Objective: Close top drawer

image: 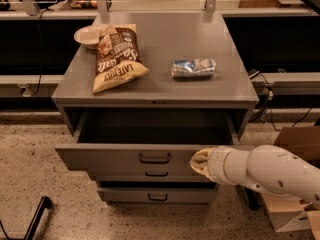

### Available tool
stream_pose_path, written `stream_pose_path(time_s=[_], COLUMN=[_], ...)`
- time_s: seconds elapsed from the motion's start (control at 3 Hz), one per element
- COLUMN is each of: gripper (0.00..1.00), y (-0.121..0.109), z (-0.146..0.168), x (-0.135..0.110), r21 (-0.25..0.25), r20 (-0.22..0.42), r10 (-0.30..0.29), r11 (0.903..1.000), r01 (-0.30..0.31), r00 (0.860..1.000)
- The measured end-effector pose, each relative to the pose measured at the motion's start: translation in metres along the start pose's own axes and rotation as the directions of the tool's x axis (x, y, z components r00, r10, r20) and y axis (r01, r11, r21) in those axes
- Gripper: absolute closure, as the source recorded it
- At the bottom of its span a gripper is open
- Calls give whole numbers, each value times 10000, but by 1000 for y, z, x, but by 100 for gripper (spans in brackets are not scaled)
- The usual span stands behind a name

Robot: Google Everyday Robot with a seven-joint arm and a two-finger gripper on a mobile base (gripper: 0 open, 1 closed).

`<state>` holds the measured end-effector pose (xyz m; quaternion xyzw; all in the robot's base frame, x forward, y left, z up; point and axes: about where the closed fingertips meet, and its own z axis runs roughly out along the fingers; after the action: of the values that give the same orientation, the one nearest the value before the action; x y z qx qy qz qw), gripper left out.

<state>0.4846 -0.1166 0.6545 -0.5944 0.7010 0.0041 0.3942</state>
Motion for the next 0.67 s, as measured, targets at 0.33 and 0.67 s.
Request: stream_pose_path(time_s=[0.33,0.67], gripper=[100,100], y=[-11,-14], z=[6,4], x=[3,-4], r21=[222,331], r20=[62,46], r10=[7,23], r11=[9998,9995], r01=[-9,-24], r00=[10000,10000])
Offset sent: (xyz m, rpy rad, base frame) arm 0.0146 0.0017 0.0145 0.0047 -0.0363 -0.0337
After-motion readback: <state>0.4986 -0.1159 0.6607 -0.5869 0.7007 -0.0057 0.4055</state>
